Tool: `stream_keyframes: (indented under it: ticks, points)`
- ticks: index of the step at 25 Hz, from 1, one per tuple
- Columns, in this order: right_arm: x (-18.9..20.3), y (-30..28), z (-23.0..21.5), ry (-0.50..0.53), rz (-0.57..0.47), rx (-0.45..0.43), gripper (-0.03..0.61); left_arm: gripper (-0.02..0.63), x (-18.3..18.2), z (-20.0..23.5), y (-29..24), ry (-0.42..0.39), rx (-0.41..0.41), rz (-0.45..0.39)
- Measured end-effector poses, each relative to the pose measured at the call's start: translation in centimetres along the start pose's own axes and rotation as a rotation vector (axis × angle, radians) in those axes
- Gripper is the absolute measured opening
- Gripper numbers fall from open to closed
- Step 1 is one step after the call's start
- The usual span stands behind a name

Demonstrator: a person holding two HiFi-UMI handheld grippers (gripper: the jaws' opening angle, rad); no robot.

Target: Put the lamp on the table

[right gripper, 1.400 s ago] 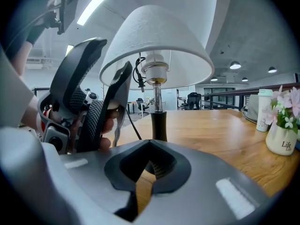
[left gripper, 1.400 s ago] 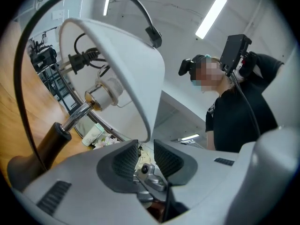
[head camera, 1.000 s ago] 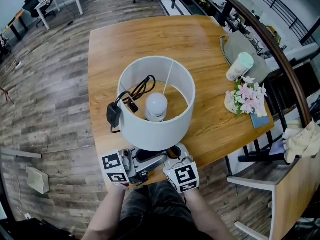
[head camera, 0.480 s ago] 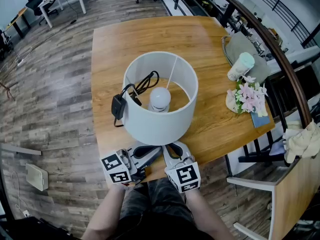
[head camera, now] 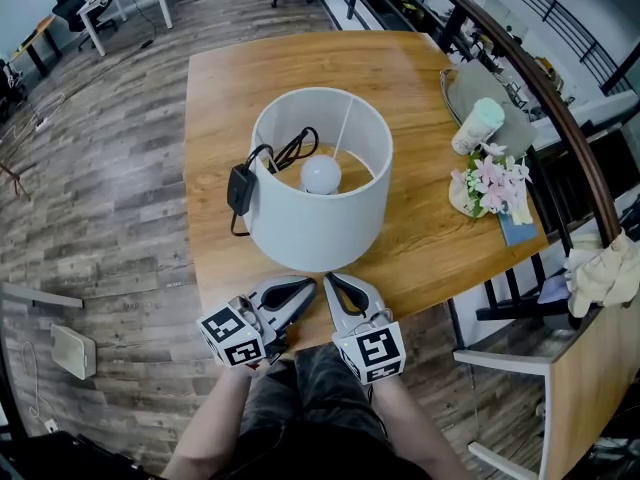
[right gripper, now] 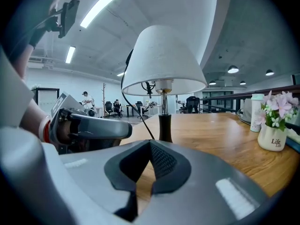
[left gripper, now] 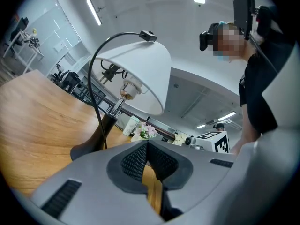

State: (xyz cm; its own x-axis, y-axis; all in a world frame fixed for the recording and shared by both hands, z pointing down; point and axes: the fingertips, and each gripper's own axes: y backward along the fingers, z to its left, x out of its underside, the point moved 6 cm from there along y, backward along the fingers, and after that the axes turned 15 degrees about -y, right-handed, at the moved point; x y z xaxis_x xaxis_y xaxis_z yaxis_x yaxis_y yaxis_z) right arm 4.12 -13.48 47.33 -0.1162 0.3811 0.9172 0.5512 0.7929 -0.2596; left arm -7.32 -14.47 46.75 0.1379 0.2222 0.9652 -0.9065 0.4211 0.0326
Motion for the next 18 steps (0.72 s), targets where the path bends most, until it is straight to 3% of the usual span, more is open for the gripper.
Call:
stream_keyframes:
  ticks: [5,10,18]
  points:
    - [-0.2,0.9,0.5,0.002,-0.022,0.009,0.008,-0.003,-0.4,-0.6,0.9,-0.056,-0.068,0.003]
    - [-0.9,2.1,1.0,0.001,-0.061,0.020,0.008,-0.003,-1.3,-0.9,2.0,-0.064,-0.136,-0.036]
    - [-1.6,3.7,1.9,0.007,-0.110,0.044,0.008,-0.003,-2.6,-2.0,3.1,-0.170,-0.243,-0.031]
